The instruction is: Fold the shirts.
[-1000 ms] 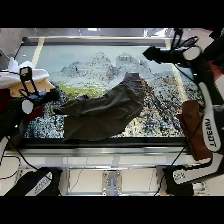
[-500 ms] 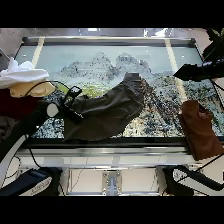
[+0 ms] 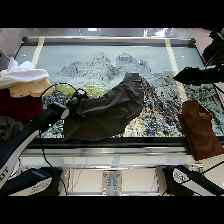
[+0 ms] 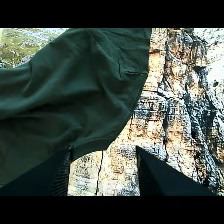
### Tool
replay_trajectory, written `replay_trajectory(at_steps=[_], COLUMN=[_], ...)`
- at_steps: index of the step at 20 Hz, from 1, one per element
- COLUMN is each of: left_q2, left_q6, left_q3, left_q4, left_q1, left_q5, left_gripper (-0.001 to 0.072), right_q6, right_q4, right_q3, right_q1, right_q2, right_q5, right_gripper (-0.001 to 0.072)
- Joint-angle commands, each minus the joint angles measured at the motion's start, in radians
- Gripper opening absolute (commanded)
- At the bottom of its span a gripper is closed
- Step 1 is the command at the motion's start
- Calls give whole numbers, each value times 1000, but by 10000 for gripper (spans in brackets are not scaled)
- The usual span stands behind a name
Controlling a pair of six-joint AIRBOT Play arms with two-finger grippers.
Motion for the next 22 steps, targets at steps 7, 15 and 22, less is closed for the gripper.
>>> replay_trajectory(at_steps=[7,15,22], left_q2=[-55,13,138], left_q6=[-39,-38,-38], left_q3=[2,2,2], left_q4=[41,57,112], left_q1=[-3,-3,-3], left_q5=[44,10,-34], left_gripper=[228,10,10], right_q6=[1,3,32], right_q4=[28,7,622], right_q3=[-2,-47,-1138], right_q1=[0,-1,2], right_q2=[2,11,321], right_q5=[3,111,-356], right_gripper=[428,428,454])
